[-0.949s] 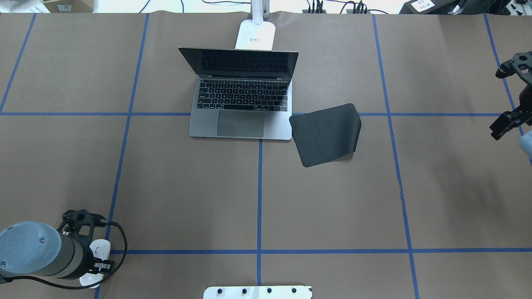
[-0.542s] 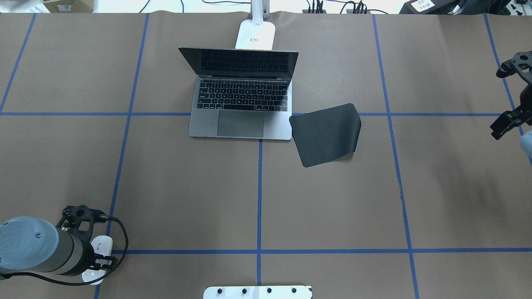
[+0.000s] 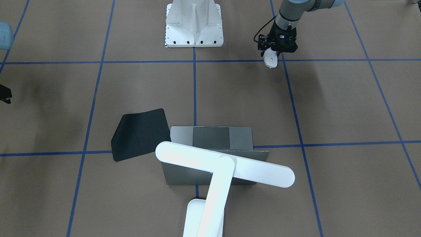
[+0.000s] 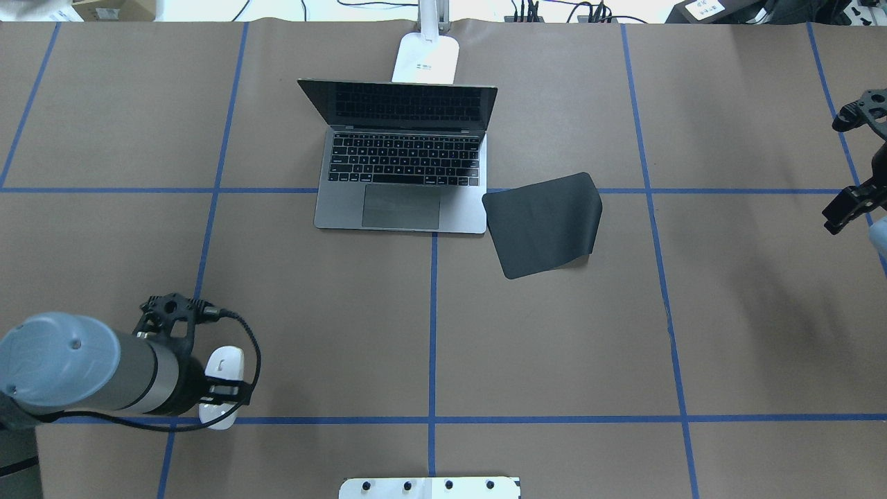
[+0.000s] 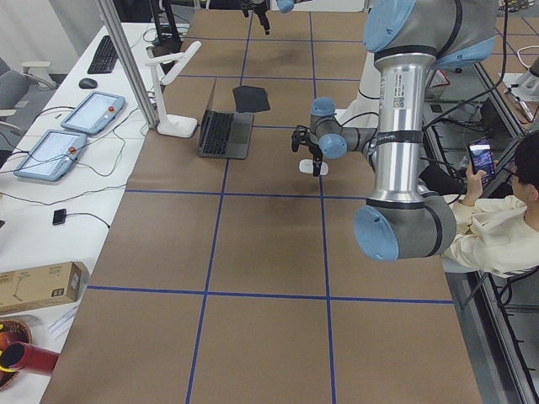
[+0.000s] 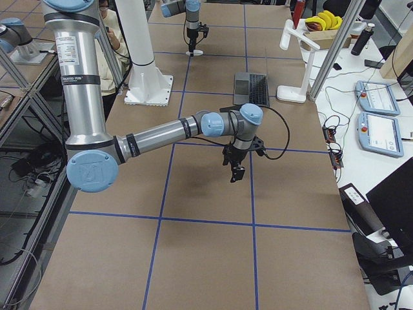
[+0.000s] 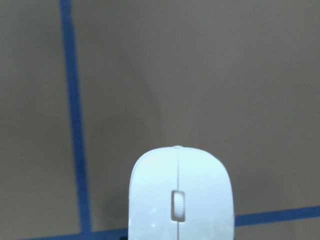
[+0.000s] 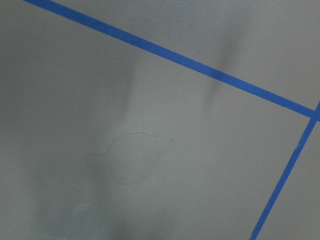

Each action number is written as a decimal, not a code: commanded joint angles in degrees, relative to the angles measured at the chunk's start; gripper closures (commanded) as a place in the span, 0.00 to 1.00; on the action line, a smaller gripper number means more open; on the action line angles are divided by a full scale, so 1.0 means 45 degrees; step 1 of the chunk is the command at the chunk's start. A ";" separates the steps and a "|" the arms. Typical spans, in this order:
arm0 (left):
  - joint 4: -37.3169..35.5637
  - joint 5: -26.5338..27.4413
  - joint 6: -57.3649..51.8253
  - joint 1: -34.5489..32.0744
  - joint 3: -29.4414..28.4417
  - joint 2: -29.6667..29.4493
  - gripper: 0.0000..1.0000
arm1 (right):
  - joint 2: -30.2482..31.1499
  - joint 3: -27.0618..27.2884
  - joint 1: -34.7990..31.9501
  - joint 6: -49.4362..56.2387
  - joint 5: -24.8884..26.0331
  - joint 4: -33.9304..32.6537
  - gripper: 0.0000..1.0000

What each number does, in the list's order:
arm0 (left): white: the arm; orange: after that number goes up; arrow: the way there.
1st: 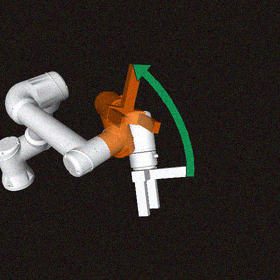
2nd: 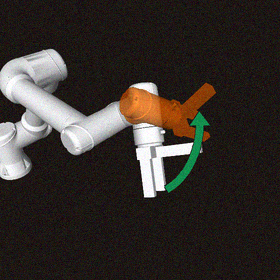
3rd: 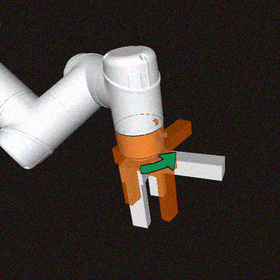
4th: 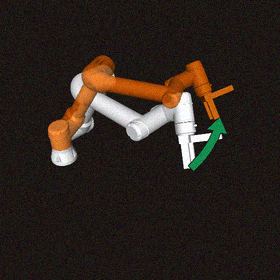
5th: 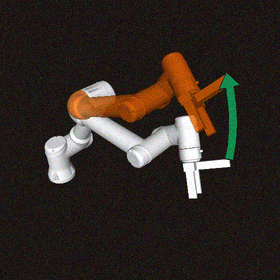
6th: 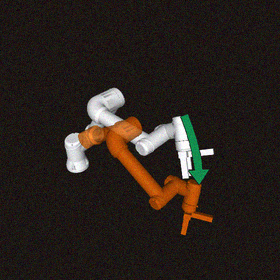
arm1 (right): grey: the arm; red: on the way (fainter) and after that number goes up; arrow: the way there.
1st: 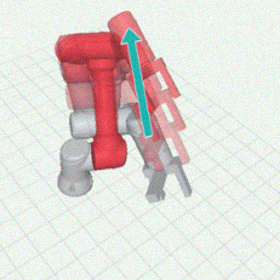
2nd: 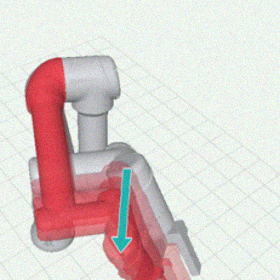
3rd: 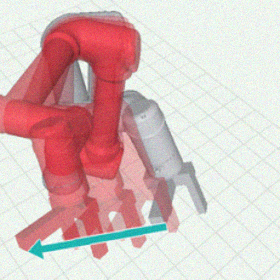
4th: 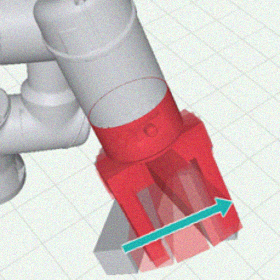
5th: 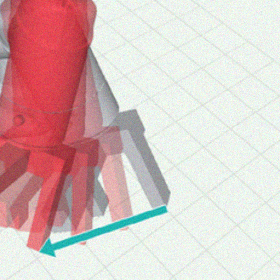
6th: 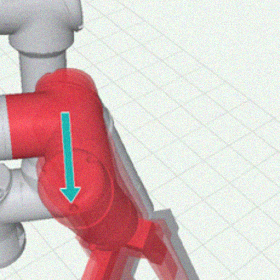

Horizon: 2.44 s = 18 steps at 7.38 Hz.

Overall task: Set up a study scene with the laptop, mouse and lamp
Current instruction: 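Carry the white mouse with the left gripper onto the mouse pad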

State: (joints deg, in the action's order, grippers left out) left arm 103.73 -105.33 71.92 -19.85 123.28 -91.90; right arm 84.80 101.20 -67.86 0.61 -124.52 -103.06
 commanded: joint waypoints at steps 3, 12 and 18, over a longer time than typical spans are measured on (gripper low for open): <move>-0.0666 0.0008 0.0401 -0.0784 -0.1079 -0.3880 1.00 | -0.0038 -0.1512 -0.1150 0.1934 -0.0494 0.0070 0.00; -0.0475 0.3303 0.2569 -0.0785 -0.9394 -1.2536 1.00 | 0.0197 -0.2484 -0.2536 0.0567 -0.0375 0.1880 0.00; 0.1812 0.6665 0.3430 0.0248 -1.4384 -1.4616 1.00 | 0.0801 -0.2704 -0.2536 0.0606 -0.0298 0.3330 0.00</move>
State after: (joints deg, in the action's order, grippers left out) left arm 110.84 -78.09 86.62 -19.85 61.21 -157.08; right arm 87.42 89.16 -79.28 3.31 -125.92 -89.52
